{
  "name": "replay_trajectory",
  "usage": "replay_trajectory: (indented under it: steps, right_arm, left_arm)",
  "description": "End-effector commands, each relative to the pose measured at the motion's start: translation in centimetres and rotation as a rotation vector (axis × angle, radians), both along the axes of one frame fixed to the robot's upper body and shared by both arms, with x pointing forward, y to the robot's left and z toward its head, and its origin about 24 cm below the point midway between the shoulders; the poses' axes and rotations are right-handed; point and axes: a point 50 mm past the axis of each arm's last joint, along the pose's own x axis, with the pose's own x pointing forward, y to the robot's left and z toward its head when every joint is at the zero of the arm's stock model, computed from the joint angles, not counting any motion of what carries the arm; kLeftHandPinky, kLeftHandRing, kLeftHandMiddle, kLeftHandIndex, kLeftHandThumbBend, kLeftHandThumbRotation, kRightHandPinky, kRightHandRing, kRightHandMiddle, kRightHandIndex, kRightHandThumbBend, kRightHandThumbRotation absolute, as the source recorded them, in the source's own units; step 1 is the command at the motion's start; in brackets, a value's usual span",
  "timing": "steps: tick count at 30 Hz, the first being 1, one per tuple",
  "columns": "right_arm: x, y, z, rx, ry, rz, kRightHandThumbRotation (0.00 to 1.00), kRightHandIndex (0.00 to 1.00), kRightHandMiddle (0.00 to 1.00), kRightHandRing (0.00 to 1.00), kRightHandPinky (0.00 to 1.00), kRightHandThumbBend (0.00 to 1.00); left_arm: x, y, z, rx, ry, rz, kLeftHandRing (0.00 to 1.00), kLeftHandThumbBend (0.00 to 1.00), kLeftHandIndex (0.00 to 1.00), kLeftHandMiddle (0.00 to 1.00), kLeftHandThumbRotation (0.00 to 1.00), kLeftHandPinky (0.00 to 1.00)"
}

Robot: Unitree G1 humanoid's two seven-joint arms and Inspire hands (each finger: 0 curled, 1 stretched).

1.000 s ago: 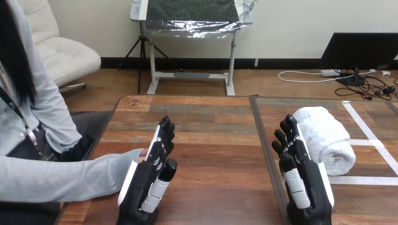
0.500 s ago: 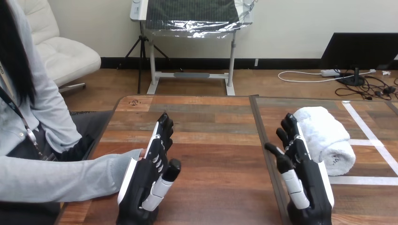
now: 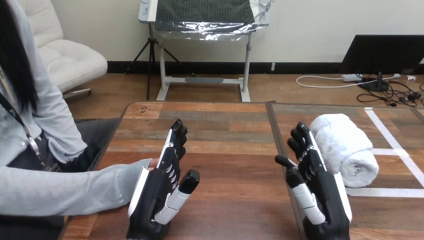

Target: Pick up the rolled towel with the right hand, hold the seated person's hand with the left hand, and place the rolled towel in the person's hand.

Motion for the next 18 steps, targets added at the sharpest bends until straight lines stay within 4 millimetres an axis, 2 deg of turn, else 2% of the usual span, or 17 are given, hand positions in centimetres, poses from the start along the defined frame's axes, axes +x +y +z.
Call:
replay_trajectory:
  steps: [1,10,18]
  right_arm:
    - [2.4,-0.3,2.7,-0.066,-0.141,0.021,0.70,0.98,0.97,0.96,0.80,1.00]
    - [3.2,-1.6,4.2,-0.138,-0.203,-0.025,0.71,1.00,0.99,0.96,0.78,1.00]
    - [4.4,-3.1,6.0,-0.167,-0.261,-0.104,0.70,1.00,0.98,0.96,0.83,1.00]
  left_arm:
    - [1.5,-0.6,1.7,0.016,-0.093,-0.032,1.00,1.00,1.00,1.00,0.78,1.00]
    - [1.5,-0.8,1.6,0.005,-0.088,-0.041,1.00,1.00,1.00,1.00,0.76,1.00]
    - [1.6,-1.0,1.6,0.001,-0.086,-0.048,1.00,1.00,1.00,1.00,0.75,1.00]
